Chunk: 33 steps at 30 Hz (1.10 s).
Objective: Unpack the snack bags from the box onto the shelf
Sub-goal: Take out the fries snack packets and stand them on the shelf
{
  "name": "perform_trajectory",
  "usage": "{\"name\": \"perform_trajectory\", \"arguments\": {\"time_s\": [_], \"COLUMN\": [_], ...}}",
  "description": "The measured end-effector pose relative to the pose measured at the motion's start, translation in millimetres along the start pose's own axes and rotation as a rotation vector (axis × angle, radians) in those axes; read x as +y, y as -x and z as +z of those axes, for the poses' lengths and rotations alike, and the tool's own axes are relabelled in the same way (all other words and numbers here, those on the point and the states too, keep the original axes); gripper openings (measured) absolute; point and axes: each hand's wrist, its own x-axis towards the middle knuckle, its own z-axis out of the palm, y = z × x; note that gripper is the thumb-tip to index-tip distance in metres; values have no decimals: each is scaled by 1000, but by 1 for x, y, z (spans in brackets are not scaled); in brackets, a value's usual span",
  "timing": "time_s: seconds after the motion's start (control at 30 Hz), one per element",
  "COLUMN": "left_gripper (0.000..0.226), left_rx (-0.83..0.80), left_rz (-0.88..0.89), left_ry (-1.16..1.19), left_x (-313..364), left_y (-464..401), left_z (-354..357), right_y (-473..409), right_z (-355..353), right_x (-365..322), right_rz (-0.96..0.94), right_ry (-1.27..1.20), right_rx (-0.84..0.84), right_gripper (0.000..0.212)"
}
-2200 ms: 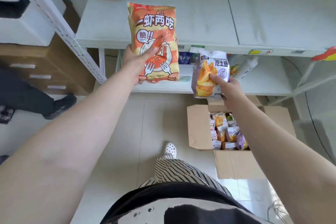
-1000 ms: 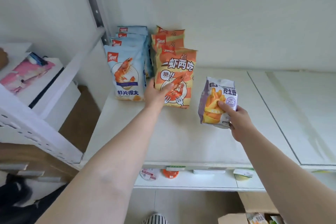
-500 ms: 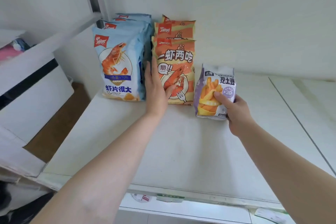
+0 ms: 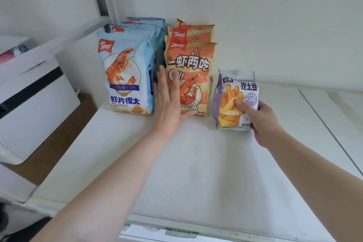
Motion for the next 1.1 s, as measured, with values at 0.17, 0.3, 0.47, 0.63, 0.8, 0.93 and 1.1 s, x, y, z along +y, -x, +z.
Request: {"name": "perform_trajectory", "arguments": {"time_s": [0.17,0.3,0.47,0.63,0.8,0.93,1.1], "left_gripper": [102,104,102,96,77,71,77], "left_rx": [-20,-42,-39,-39,14,-88,-343], "left_rz": [209,209,187,203,318,211,-187], "left_ry": [-191,-289,-329,-297,69,490,854], "left_x": [3,3,4,7,47,101,141], "left_y": [-23,-37,-38,-36,-28,-18,-24], "left_z": [-12,-5,-1,-9,-12,15,82], "right_y": [-2,-7,-9,-12,-17,-29,-57], "right_z": [0,0,3,0,-13,-38,-70], "right_x": [0,1,2,1,-4,-4,5], "right_rz": [-6,-15,-17,-30,-42,-73,-117], "right_ry": [-7,-18,-21,-37,-69,-85,-31], "right_rx": [-2,14,-5,8,47,75,43], "right_gripper": [37,32,36,35,42,43,31]}}
